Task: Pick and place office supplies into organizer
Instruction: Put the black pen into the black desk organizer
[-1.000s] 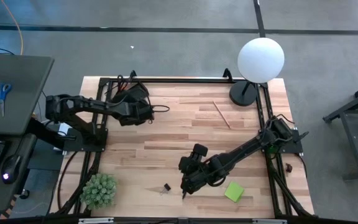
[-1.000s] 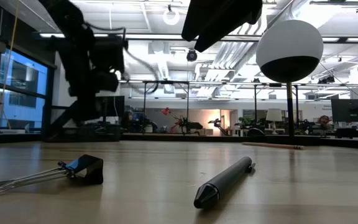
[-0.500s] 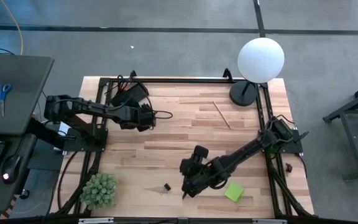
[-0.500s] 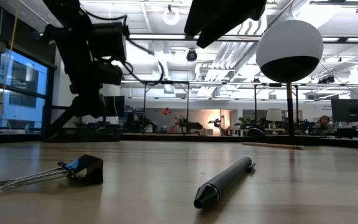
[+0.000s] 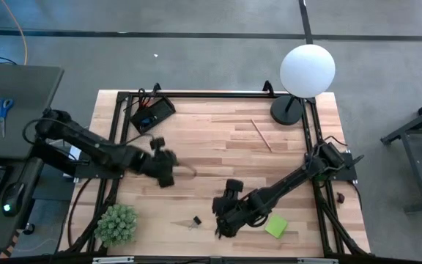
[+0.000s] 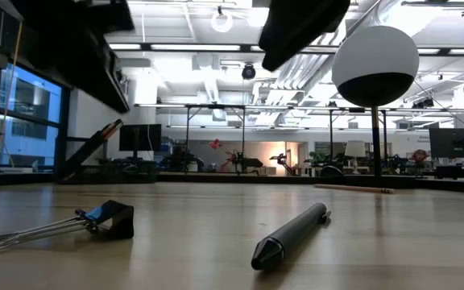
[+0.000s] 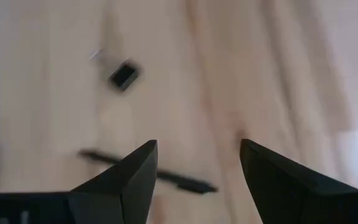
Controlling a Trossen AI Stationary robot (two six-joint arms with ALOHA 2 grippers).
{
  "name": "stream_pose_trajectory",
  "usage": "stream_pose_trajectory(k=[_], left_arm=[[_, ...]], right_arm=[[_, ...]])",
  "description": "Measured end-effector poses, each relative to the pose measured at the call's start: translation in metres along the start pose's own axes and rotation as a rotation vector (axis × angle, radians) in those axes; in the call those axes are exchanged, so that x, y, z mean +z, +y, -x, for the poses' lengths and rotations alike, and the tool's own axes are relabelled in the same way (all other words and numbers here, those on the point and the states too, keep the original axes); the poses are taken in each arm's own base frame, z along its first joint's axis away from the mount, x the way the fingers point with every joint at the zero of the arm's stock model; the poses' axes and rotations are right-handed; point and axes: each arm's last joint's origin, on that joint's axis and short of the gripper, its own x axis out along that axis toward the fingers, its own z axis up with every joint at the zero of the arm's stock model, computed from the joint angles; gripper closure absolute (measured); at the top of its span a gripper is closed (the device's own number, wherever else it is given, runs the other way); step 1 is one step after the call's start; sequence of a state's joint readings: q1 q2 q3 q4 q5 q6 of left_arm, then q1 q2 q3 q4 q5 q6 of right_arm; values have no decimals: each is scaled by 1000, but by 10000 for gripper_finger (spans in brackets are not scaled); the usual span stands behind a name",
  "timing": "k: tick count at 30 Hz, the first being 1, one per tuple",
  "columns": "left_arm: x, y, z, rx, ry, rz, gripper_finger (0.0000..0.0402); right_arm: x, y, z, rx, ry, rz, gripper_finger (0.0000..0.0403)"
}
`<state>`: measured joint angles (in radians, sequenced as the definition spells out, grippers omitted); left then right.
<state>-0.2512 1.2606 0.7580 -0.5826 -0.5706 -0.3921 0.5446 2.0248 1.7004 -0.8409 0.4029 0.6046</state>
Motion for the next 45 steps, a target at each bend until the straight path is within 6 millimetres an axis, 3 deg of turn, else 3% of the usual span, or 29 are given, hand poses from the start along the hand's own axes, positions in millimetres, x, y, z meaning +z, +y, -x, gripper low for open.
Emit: stream_pose_trajectory(k=[4, 8, 14, 23, 32, 37, 45], left_arm=[[-3, -34, 22, -106, -149, -26, 305], [-5, -60, 40, -97, -330, -16, 305], [-5, -81, 53, -143, -453, -106, 305], [-11, -93, 38, -129, -407, -96, 305], [-24, -109, 15, -97, -332, -122, 305], [-24, -109, 14, -95, -331, -125, 305], [-22, -111, 15, -135, -338, -107, 305]], right_arm=[[-10, 10, -19, 38, 75, 110, 183], [-20, 13, -38, 51, 170, 240, 183], [-26, 8, -62, 80, 264, 389, 183], [-27, 1, -86, 125, 320, 436, 203], [-26, 1, -86, 137, 314, 413, 327], [-26, 1, -85, 135, 323, 366, 388], [-28, -1, -83, 120, 352, 339, 396]])
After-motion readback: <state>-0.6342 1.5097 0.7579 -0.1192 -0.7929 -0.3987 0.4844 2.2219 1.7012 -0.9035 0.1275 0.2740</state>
